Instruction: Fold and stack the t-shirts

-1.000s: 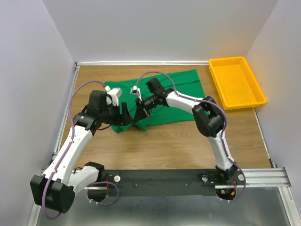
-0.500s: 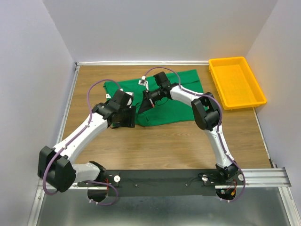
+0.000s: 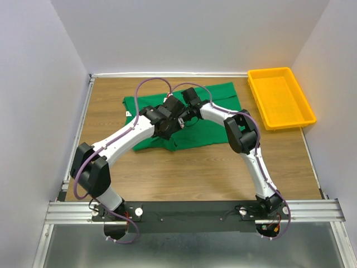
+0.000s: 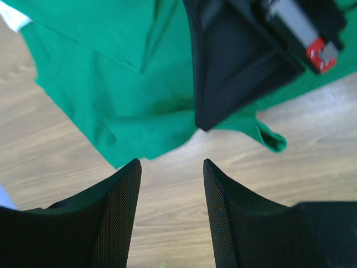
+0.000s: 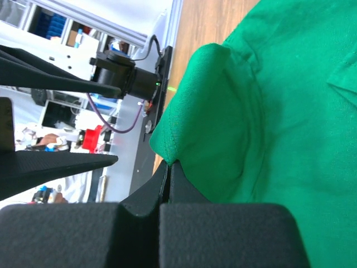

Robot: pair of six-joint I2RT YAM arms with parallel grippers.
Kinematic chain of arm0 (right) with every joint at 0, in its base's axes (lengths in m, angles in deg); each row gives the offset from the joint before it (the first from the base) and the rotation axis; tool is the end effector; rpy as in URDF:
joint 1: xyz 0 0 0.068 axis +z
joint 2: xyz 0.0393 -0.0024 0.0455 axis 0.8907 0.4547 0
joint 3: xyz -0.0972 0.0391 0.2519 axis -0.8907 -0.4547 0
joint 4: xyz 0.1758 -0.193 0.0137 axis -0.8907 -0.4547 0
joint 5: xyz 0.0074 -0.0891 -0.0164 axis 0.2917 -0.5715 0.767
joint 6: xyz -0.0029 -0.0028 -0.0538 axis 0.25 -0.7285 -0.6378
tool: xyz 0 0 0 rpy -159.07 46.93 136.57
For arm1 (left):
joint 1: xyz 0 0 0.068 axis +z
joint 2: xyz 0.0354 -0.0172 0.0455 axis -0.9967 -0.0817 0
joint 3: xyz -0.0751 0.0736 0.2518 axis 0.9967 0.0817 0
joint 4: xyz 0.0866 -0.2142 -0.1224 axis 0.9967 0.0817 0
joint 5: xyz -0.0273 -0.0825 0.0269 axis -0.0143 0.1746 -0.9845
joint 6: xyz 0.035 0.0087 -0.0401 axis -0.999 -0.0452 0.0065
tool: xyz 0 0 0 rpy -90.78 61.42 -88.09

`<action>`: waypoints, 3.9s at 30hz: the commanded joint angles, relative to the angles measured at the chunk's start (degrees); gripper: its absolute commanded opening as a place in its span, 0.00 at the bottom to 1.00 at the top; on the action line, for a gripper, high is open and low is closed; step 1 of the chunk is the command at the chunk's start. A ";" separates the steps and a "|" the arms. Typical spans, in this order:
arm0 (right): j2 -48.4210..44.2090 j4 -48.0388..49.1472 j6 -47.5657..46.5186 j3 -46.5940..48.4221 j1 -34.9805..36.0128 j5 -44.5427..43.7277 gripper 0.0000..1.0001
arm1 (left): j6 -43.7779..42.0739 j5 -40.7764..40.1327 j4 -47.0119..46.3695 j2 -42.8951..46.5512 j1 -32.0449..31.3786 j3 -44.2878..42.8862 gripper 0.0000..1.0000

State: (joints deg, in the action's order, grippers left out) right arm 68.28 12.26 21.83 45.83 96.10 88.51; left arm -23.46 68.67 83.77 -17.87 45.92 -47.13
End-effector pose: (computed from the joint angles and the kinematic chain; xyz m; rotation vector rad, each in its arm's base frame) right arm 0.4104 0.3102 0.1362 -1.1479 1.9975 2.0765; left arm 0.2547 -0.1941 0.2813 0.4472 2.5588 0.1220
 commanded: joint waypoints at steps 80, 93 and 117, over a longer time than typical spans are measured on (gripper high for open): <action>3.11 -0.30 3.92 5.08 -2.03 9.13 0.01 | -8.16 -11.39 -3.25 -7.83 -1.21 -1.41 0.22; 3.46 -0.21 4.10 5.53 -2.03 9.39 0.01 | -10.98 -5.50 -5.45 -5.63 -1.82 -0.26 0.39; 2.84 -0.30 4.10 4.65 -2.03 10.00 0.00 | -10.98 -14.37 -8.79 -10.29 -2.00 0.44 0.38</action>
State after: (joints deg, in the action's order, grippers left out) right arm 72.26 12.26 25.48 50.51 94.37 90.37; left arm -34.58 58.33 76.25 -27.62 44.30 -47.07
